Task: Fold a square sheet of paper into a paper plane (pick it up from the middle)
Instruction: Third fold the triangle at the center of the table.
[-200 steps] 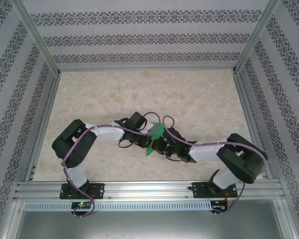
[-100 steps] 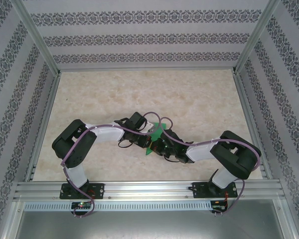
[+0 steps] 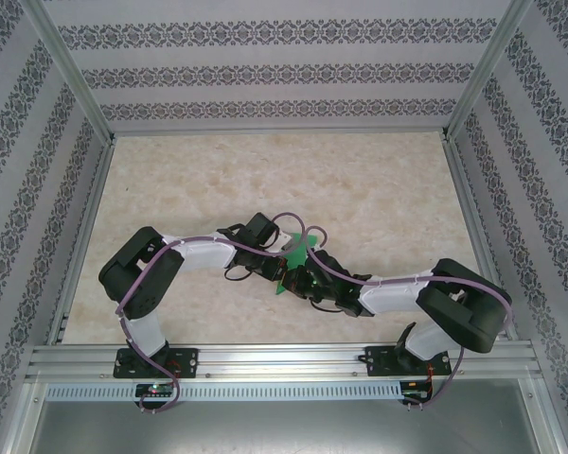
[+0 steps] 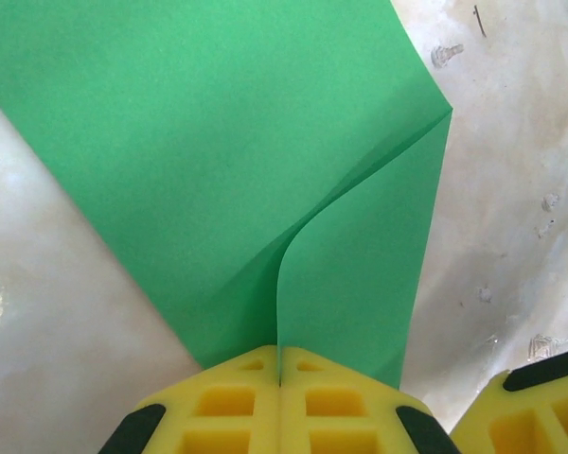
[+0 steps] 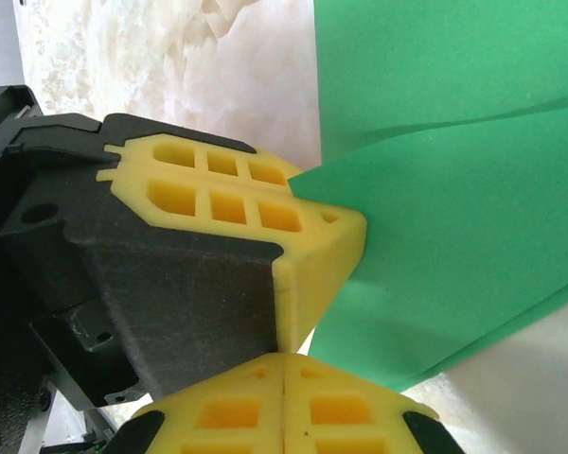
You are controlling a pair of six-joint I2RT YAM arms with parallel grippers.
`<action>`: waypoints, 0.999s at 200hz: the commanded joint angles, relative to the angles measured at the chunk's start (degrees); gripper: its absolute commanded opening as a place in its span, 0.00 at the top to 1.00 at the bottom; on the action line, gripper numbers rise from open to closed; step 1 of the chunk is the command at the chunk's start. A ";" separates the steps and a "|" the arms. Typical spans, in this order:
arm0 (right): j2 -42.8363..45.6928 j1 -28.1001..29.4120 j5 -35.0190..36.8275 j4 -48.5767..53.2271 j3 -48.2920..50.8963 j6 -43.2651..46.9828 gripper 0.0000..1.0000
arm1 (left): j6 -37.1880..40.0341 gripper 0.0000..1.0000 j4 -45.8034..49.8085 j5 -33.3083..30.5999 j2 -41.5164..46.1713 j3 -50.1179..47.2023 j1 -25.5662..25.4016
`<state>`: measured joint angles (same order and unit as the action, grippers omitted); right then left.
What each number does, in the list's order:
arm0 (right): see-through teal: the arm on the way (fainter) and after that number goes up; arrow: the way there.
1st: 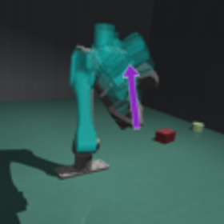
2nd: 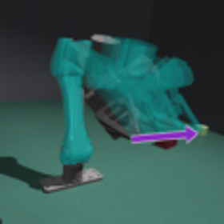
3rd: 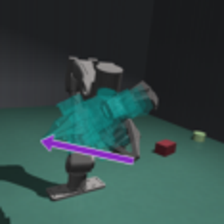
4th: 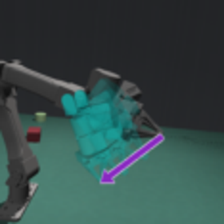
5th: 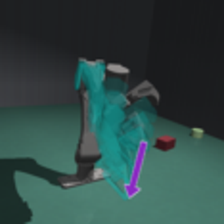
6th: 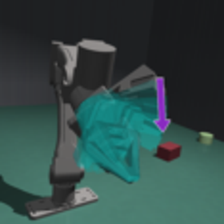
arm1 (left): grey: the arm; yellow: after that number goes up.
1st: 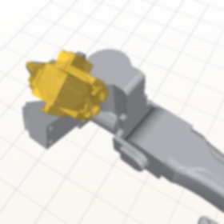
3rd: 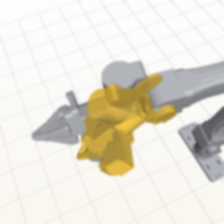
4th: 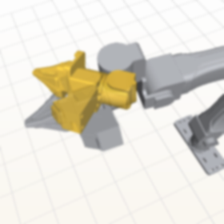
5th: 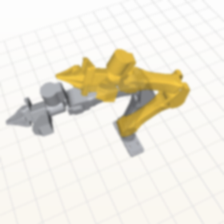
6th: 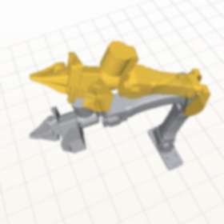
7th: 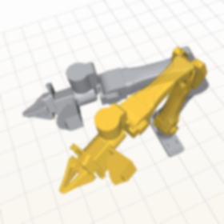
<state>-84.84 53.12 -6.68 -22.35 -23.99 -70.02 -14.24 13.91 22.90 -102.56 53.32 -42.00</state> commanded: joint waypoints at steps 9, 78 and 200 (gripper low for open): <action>-4.26 0.49 1.74 -3.11 -0.68 -0.87 0.94 | -1.12 0.99 2.71 -0.53 -2.90 -0.63 0.60; -7.01 0.42 1.71 -2.26 0.17 -0.90 0.94 | -1.15 0.99 2.68 -0.43 -3.45 -0.79 0.61; -1.12 0.67 3.97 -6.13 3.18 -1.13 0.95 | -2.20 0.99 2.88 -0.94 -3.77 -0.68 0.67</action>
<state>-88.40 53.17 -4.93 -28.18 -20.93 -71.07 -15.53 13.47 22.87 -103.11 53.82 -40.62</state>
